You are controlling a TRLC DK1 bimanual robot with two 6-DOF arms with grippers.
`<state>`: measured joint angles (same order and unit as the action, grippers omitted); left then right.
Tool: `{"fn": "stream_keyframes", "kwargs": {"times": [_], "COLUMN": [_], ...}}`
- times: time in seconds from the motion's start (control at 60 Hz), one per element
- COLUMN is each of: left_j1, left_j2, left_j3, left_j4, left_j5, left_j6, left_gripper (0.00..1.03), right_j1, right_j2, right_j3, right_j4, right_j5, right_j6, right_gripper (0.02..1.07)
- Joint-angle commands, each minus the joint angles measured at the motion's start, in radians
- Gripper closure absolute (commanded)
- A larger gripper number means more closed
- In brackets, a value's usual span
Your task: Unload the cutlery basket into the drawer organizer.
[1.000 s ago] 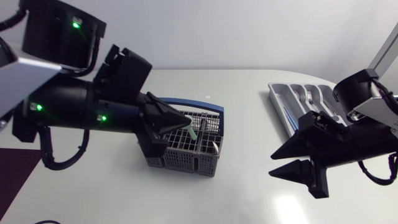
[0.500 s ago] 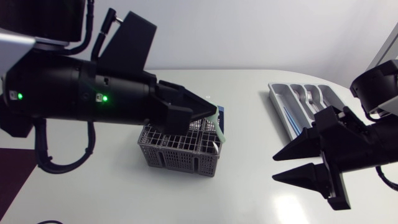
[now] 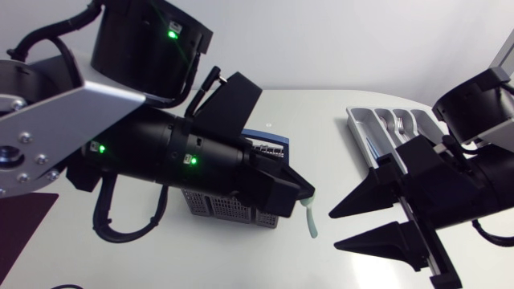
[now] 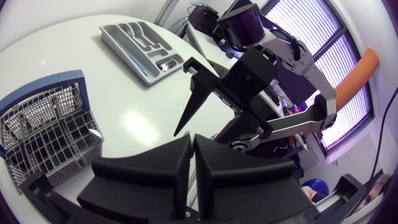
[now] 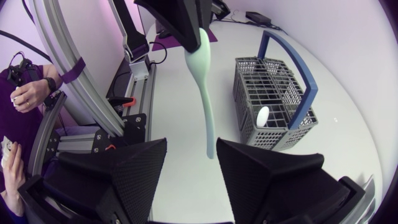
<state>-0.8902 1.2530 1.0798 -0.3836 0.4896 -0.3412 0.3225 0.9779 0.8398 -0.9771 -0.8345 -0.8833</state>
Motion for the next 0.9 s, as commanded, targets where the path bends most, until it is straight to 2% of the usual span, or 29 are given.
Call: {"fn": "stream_keyframes", "kwargs": {"times": [0.0,0.133,0.4,0.8,0.883], "left_j1": [-0.013,-0.015,-0.013,-0.013,-0.013], "left_j2": [0.02,0.023,0.028,0.02,0.019], "left_j3": [0.014,0.015,0.009,-0.004,-0.008], "left_j4": [0.011,0.011,0.011,0.008,0.008], "left_j5": [0.012,0.027,0.046,0.053,0.053], "left_j6": [-0.022,-0.022,-0.022,-0.018,-0.016], "left_gripper": [1.0,1.0,1.0,1.0,1.0], "right_j1": [0.035,0.066,0.096,0.102,0.102], "right_j2": [0.031,0.054,0.09,0.081,0.077], "right_j3": [0.012,0.008,0.01,0.024,0.024], "right_j4": [0.018,0.081,0.141,0.152,0.152], "right_j5": [-0.008,-0.009,-0.011,-0.011,-0.011], "right_j6": [0.032,0.075,0.104,0.118,0.122], "right_gripper": [0.5,0.53,0.66,1.01,1.02]}}
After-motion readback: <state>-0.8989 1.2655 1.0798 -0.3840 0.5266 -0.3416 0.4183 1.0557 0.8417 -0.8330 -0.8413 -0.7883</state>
